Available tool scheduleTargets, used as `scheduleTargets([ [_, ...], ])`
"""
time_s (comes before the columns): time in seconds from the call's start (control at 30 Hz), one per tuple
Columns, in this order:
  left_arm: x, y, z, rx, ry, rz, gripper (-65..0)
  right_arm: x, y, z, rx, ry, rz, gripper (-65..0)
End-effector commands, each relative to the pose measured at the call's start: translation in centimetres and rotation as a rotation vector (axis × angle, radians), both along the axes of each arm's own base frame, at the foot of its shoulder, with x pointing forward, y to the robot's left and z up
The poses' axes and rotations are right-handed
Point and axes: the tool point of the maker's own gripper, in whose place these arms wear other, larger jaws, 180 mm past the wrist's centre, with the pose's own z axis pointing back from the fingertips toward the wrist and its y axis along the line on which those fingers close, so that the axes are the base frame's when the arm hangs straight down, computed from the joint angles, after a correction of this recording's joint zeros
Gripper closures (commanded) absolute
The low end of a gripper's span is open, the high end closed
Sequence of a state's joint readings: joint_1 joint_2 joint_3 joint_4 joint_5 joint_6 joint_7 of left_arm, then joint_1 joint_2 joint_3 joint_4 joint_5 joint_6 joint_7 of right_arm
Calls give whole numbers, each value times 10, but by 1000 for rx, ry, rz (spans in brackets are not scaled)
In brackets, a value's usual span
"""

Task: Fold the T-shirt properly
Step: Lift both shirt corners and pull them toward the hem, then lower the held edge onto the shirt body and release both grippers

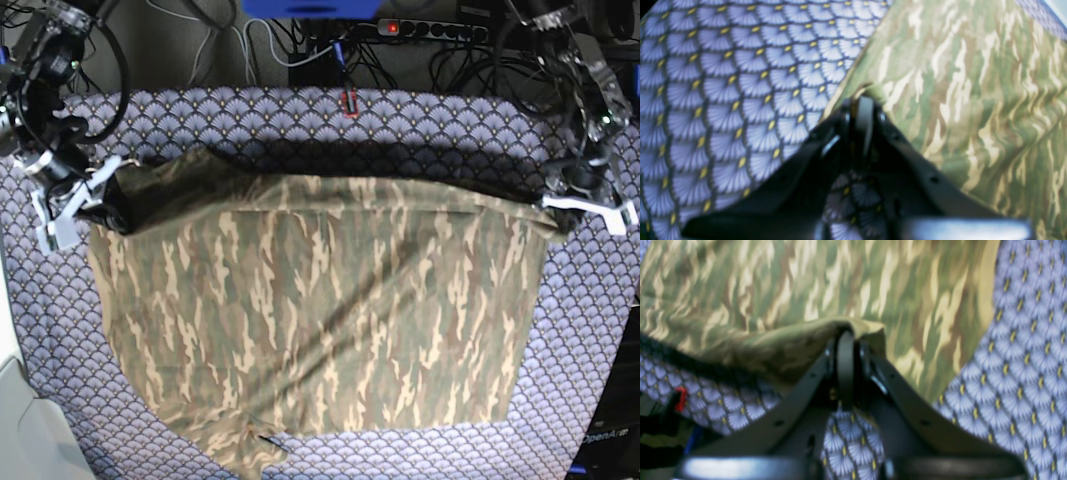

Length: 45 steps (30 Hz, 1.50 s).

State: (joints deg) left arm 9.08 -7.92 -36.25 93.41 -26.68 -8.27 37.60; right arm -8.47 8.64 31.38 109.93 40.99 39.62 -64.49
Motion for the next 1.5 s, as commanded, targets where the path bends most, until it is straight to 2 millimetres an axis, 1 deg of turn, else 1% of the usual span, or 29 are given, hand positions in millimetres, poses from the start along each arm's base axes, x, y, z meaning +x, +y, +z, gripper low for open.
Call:
scheduleTargets([
  [0.0,20,5,23,26,-60,-16,-6,10,-5,10,-5,-43,3,0],
  [0.07,32,8,21,5,-38,-24,-6,17,-11,4,12,-28,-8,0],
  [0.2,48,14,18,-24,-29,-12,-6,28,-26,-21,59,45,-28,0],
  [0.23,51,18,16,-14,-18,-10,-6,33,-27,-26,69,60,-22,0],
  [0.3,60,23,12,0,4,2,-6,46,-26,-29,85,61,-3,0],
  [0.37,64,27,6,22,33,7,-6,58,-25,-28,84,52,22,0],
  [0.43,69,23,1,22,44,6,-6,67,-25,-28,78,49,43,0],
  [0.57,80,23,8,51,40,4,-6,87,-26,-25,85,42,62,0],
  [0.67,95,4,13,84,41,-59,-6,102,-27,-23,96,39,68,0],
  [0.77,102,-13,11,130,63,-120,-6,116,-20,-21,106,28,88,0],
  [0.8,105,-16,13,141,61,-130,-6,120,-22,-19,105,28,90,0],
  [0.87,115,-20,23,163,38,-139,-6,129,-18,-20,105,33,101,0],
  [0.93,120,-19,29,183,14,-132,-6,140,-16,-18,71,34,114,0],
  [1.07,123,-11,36,229,-12,-118,-6,146,-18,-22,6,50,116,0],
  [1.17,128,-8,43,238,-29,-110,-6,155,-21,-13,-31,33,113,0],
  [1.23,132,-8,36,220,-14,-109,-6,158,-24,-12,-63,34,108,0],
  [1.3,134,-4,31,208,4,-103,-6,162,-21,-11,-82,32,109,0],
  [1.4,133,0,21,192,28,-95,-6,165,-23,-9,-103,31,108,0],
  [1.43,134,0,20,190,27,-94,-6,166,-23,-8,-104,28,107,0],
  [1.47,138,1,25,192,10,-92,-6,166,-23,-7,-104,27,107,0],
])
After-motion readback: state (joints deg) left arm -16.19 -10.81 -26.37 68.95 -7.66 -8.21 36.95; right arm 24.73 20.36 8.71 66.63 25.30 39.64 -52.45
